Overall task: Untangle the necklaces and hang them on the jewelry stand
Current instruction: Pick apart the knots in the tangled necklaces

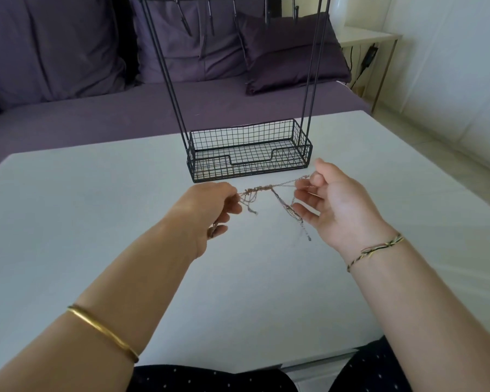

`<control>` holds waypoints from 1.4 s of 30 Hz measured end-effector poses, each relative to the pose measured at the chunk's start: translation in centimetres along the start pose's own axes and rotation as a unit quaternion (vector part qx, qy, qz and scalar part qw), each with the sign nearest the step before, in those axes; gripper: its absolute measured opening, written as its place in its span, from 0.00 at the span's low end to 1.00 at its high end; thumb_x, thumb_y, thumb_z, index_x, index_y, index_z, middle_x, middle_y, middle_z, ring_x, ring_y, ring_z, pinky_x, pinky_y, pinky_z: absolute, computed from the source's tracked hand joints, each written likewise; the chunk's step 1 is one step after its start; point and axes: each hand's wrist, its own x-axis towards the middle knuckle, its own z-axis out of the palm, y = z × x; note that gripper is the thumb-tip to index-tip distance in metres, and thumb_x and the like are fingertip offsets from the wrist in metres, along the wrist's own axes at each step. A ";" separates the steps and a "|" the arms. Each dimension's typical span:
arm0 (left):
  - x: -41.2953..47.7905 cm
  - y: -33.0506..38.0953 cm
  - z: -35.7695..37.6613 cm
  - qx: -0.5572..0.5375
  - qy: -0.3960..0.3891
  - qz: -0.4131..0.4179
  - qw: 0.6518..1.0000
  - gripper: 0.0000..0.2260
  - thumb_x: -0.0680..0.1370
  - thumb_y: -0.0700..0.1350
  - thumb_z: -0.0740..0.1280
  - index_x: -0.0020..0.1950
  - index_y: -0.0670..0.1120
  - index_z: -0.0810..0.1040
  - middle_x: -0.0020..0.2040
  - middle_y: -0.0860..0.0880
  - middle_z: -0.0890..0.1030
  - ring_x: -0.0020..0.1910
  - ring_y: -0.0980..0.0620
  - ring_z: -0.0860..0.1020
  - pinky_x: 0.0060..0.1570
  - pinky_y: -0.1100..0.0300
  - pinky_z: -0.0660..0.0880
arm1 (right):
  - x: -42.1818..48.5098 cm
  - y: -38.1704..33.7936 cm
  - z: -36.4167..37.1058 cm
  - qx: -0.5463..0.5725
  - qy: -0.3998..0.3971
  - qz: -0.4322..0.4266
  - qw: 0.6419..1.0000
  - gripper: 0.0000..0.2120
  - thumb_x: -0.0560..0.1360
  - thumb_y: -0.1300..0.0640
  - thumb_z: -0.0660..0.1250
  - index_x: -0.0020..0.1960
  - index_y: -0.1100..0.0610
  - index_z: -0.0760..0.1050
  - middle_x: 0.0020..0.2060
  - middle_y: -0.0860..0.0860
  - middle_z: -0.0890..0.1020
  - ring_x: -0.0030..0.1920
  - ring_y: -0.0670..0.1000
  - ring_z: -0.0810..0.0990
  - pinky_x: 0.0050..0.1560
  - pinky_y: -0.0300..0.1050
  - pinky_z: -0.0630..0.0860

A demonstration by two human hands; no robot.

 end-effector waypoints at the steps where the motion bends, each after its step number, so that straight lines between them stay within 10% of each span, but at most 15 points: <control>1: 0.1 0.0 0.2 -0.012 0.007 -0.006 1.000 0.11 0.78 0.43 0.61 0.36 0.46 0.73 0.33 0.50 0.80 0.34 0.54 0.71 0.35 0.61 0.69 | 0.0 0.0 0.0 0.015 -0.010 0.007 1.000 0.20 0.78 0.51 0.61 0.29 0.54 0.63 0.32 0.50 0.79 0.35 0.49 0.77 0.41 0.45 0.74; 9: 0.6 0.3 0.5 -0.168 0.070 0.012 0.983 0.11 0.78 0.39 0.54 0.36 0.43 0.69 0.32 0.48 0.80 0.38 0.49 0.79 0.40 0.56 0.73 | -0.6 0.5 0.9 0.070 -0.054 0.021 0.996 0.16 0.78 0.55 0.62 0.32 0.56 0.65 0.31 0.53 0.78 0.35 0.52 0.81 0.50 0.49 0.77; 15: 0.1 0.9 0.6 -0.214 0.052 0.049 0.974 0.13 0.79 0.36 0.54 0.34 0.41 0.67 0.25 0.47 0.72 0.25 0.52 0.71 0.41 0.54 0.76 | -1.0 0.4 1.0 0.089 -0.103 0.047 0.990 0.15 0.75 0.59 0.64 0.32 0.57 0.65 0.27 0.53 0.76 0.24 0.47 0.69 0.26 0.38 0.69; 26: -0.6 0.8 -0.9 0.137 -0.071 0.145 0.977 0.03 0.71 0.44 0.74 0.44 0.47 0.83 0.35 0.48 0.71 0.29 0.52 0.67 0.32 0.59 0.70 | -1.0 -0.4 0.3 0.013 -0.111 -0.008 0.994 0.16 0.73 0.61 0.64 0.29 0.56 0.65 0.27 0.51 0.71 0.23 0.45 0.62 0.25 0.36 0.57; 36: -1.0 0.9 0.0 -0.041 -0.067 0.102 0.992 0.08 0.74 0.33 0.64 0.38 0.43 0.69 0.37 0.43 0.79 0.24 0.54 0.64 0.26 0.61 0.65 | -1.6 0.0 0.7 -0.096 -0.136 -0.063 0.984 0.09 0.72 0.64 0.62 0.33 0.58 0.71 0.31 0.53 0.77 0.27 0.47 0.60 0.26 0.37 0.57; 42: -1.2 0.7 0.5 0.040 -0.089 0.137 0.986 0.07 0.74 0.39 0.67 0.48 0.48 0.82 0.29 0.51 0.68 0.25 0.54 0.63 0.29 0.61 0.63 | -1.7 0.1 0.6 -0.117 -0.145 -0.073 0.980 0.08 0.73 0.62 0.62 0.37 0.55 0.73 0.34 0.50 0.79 0.33 0.48 0.74 0.37 0.42 0.70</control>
